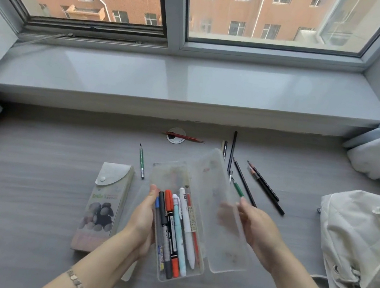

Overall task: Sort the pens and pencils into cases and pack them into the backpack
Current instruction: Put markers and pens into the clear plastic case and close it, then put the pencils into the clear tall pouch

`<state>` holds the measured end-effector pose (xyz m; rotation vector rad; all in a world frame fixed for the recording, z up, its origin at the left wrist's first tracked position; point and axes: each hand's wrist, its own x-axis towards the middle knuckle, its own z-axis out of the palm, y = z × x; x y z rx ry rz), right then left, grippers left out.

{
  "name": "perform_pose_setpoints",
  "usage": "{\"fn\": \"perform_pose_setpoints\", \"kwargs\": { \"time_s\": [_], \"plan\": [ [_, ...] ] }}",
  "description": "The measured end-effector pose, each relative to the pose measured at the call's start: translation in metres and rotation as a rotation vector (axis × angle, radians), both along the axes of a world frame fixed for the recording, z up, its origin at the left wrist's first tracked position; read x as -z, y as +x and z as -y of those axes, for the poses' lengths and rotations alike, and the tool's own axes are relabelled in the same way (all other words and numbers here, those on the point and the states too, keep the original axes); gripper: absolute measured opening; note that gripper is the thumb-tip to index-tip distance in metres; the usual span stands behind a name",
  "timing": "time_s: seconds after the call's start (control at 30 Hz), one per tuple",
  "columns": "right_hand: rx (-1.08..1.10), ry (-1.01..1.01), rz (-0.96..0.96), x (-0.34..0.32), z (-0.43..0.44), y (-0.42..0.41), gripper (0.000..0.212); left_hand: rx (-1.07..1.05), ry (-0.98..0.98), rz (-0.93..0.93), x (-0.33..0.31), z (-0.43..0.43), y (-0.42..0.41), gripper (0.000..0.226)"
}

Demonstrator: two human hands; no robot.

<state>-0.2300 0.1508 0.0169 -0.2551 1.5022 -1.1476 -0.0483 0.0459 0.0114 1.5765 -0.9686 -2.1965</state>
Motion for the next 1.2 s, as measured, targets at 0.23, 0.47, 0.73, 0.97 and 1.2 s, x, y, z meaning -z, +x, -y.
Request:
{"fn": "perform_pose_setpoints", "kwargs": {
  "time_s": [0.23,0.47,0.73,0.97,1.2],
  "plan": [
    [-0.259,-0.171,-0.365,-0.003,0.009,0.068,0.073,0.101,-0.005,-0.105,-0.004,-0.007,-0.011,0.067],
    [-0.176,-0.124,-0.243,0.007,0.016,0.056,0.034,0.076,-0.364,0.044,0.004,-0.013,-0.007,0.022],
    [-0.005,-0.052,-0.123,0.01,0.026,0.057,0.027,0.326,-0.608,0.358,0.0,-0.011,-0.001,0.053],
    [0.002,-0.071,-0.023,-0.002,0.046,0.071,0.017,0.556,-0.643,0.641,-0.008,-0.01,0.005,0.13],
    [-0.278,-0.111,-0.127,-0.014,0.056,0.073,0.014,0.116,-0.911,0.912,-0.011,0.033,0.063,0.113]
  ]
}}
